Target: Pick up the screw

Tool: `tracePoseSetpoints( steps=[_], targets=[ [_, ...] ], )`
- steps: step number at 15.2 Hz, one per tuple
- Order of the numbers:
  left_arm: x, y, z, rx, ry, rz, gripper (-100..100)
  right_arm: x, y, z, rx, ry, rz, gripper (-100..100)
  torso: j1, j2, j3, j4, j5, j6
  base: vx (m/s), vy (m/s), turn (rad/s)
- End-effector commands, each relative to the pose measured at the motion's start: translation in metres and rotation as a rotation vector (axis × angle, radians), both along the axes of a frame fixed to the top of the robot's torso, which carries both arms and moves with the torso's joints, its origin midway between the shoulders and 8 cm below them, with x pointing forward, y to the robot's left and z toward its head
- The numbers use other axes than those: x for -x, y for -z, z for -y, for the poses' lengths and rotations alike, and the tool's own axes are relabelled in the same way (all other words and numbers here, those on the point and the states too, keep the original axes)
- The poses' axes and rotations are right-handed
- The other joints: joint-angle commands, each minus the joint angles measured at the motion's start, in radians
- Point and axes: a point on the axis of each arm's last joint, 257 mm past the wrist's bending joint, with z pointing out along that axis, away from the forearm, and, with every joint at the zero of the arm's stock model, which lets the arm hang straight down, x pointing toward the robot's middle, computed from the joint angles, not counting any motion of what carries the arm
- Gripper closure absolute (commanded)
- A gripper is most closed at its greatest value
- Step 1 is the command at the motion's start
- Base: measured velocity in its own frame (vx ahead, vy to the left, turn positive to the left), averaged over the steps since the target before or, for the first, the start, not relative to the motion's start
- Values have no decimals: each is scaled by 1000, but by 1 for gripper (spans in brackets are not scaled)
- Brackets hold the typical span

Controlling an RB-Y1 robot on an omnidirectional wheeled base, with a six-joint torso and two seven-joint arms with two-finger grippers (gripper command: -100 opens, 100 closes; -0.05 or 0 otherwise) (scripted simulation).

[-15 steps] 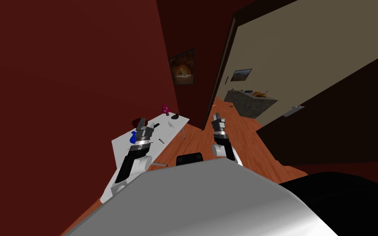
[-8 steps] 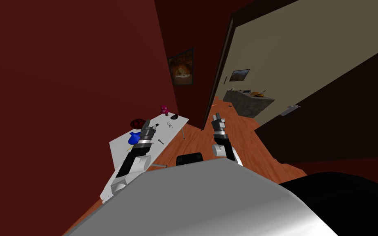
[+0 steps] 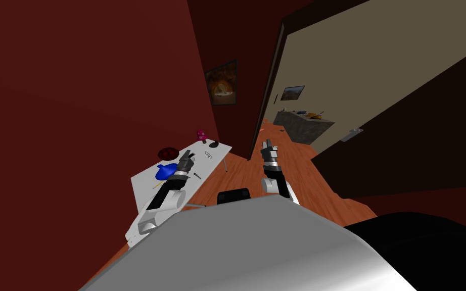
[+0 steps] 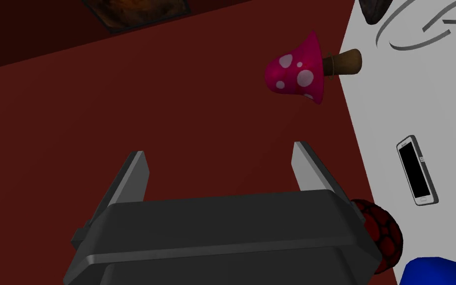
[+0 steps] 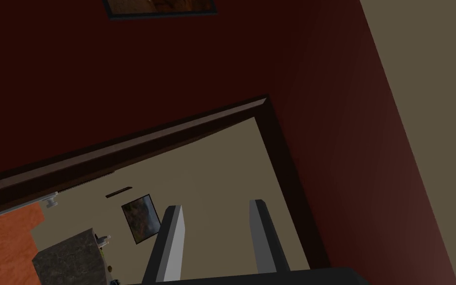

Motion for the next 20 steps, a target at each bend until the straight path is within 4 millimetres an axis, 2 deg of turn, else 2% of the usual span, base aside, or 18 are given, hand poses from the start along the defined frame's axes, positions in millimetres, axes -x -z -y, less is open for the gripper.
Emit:
tracePoseSetpoints(
  steps=[1, 3, 4, 6, 10, 20],
  targets=[
    [-5, 18, -6, -17, -2, -64, -100, 0, 0, 0, 0, 0, 0, 0, 0, 0, 0, 0, 0, 0, 5, -1, -44],
    [-5, 25, -7, -17, -7, -90, -100, 0, 0, 0, 0, 0, 0, 0, 0, 0, 0, 0, 0, 0, 4, 1, -35],
    [-8, 38, -12, -31, -7, -135, -100, 0, 0, 0, 0, 0, 0, 0, 0, 0, 0, 0, 0, 0, 4, 0, -42],
    [-8, 45, -14, -31, -12, -163, -100, 0, 0, 0, 0, 0, 0, 0, 0, 0, 0, 0, 0, 0, 5, 1, -38],
    [-12, 77, -26, -62, -17, -276, -100, 0, 0, 0, 0, 0, 0, 0, 0, 0, 0, 0, 0, 0, 6, 0, -45],
    [-6, 141, -52, -107, -39, -522, -100, 0, 0, 0, 0, 0, 0, 0, 0, 0, 0, 0, 0, 0, 6, 0, -44]
  ],
)
